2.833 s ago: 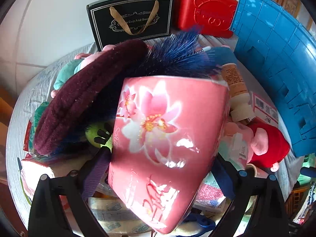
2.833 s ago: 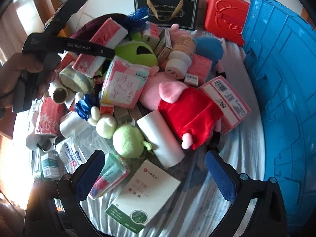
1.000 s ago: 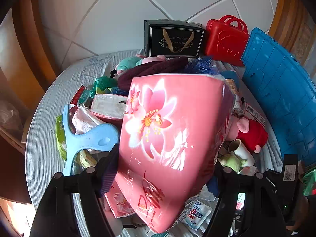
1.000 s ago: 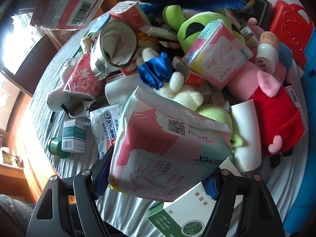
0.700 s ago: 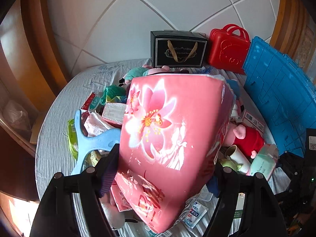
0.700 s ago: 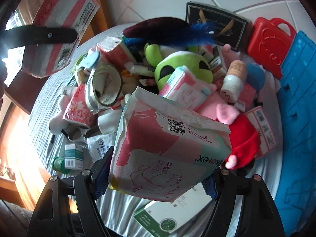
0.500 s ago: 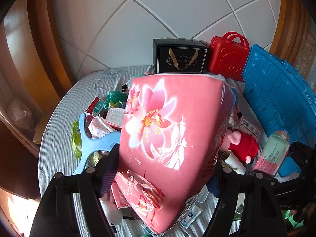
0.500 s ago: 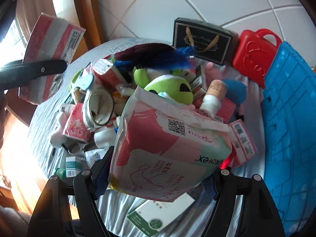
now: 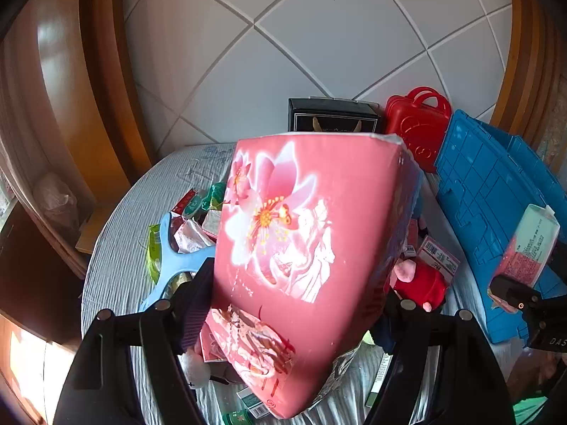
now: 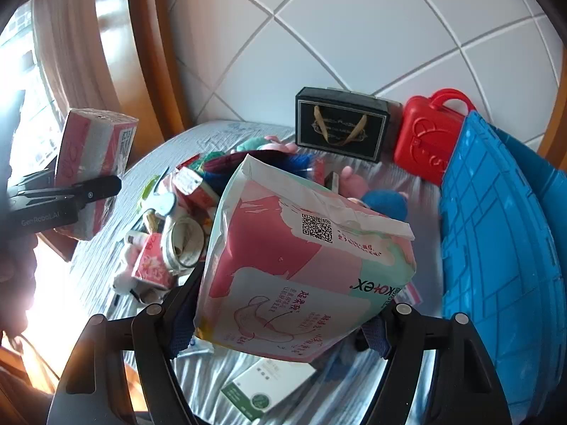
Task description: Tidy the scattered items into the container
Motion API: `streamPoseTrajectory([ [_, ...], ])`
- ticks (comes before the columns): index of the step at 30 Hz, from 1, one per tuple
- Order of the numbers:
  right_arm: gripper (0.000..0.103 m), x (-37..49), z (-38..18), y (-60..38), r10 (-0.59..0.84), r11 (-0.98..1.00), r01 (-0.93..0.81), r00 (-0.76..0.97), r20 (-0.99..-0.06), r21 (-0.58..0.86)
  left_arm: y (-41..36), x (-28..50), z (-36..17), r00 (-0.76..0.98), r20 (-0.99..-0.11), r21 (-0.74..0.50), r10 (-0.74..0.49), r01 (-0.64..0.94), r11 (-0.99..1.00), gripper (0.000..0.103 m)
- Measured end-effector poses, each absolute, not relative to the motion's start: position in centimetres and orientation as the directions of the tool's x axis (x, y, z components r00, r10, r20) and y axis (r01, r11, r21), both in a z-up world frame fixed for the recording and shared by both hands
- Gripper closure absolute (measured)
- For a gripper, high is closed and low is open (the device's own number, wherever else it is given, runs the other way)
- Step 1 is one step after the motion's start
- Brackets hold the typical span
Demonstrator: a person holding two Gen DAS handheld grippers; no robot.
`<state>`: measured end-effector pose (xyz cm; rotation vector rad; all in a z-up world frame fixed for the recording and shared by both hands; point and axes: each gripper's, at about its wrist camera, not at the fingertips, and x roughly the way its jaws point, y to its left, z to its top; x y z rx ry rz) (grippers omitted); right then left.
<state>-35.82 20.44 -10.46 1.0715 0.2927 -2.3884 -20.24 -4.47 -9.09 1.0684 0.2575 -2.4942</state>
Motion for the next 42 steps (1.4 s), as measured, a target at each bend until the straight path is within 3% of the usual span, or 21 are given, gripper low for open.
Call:
streamPoseTrajectory([
  [14, 0.027, -34.9, -5.5, 27.9, -0.427, -0.834, 0.55, -0.595, -0.681, 0.042, 2.1, -21.0, -5.4, -0.641, -0.687, -0.004, -0.341, 0.473, -0.881, 0.029],
  [27, 0.027, -34.4, -2.6, 37.4, -0.44, -0.862, 0.498, -0.653, -0.616, 0.088, 10.1, -25.6, -2.2, -0.701, -0.645, 0.023, -0.305, 0.382, -0.924, 0.029],
  [42, 0.027, -34.5, -1.0, 47.3, -0.295, -0.946, 0.315, -0.739, -0.606, 0.076, 18.3, -33.5, -1.2, -0.772, -0.629, -0.026, -0.093, 0.141, -0.99, 0.029],
])
